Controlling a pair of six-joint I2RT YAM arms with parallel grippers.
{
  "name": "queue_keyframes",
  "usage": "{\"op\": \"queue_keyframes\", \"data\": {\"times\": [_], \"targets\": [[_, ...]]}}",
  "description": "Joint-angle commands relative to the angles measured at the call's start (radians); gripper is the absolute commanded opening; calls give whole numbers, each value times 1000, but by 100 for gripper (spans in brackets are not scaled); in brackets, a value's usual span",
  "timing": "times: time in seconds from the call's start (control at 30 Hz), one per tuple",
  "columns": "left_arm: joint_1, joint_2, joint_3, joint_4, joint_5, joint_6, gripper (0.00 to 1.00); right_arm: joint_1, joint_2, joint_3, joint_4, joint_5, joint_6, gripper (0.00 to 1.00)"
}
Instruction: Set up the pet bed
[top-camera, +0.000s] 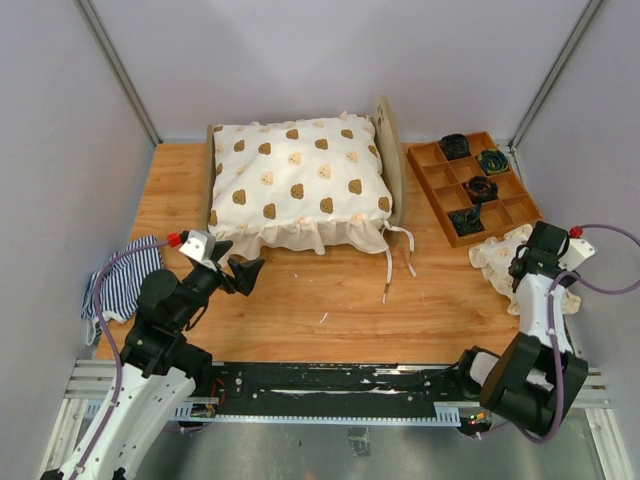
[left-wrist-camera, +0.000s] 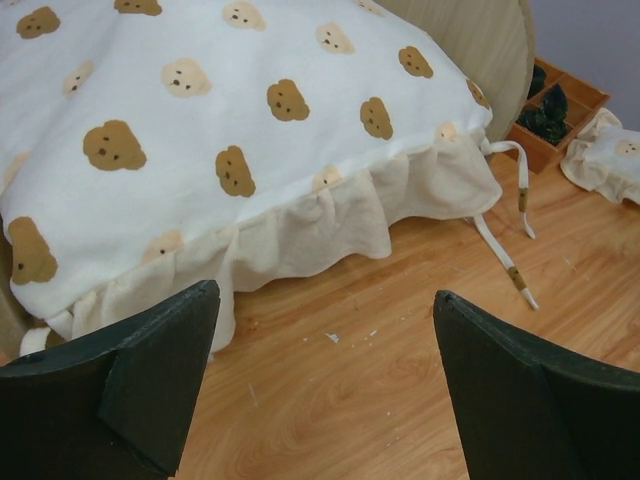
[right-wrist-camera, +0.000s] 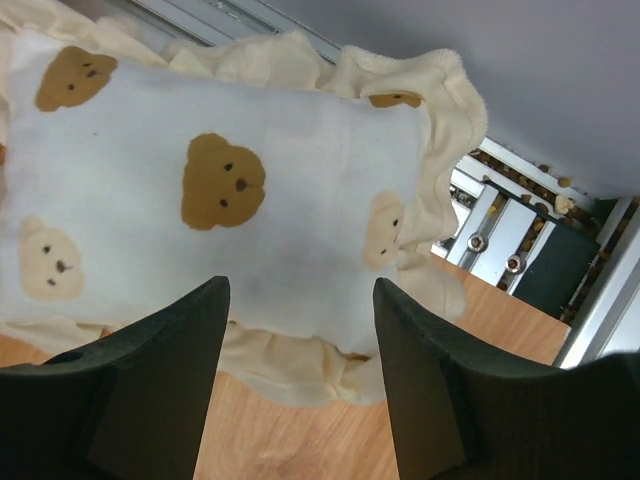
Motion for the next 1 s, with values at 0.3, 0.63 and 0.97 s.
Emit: {"op": "queue_keyframes", "data": {"times": [0.3, 0.63, 0.97], "targets": [[-4, -10, 2, 32, 25, 24, 99, -49, 160, 33, 38, -188, -12, 0], [-5, 28, 41, 141, 253, 69, 88, 266, -216, 224, -281, -169, -84, 0], [-7, 158, 134, 304, 522, 30, 78, 692, -220, 357, -156, -606, -178, 0]]}}
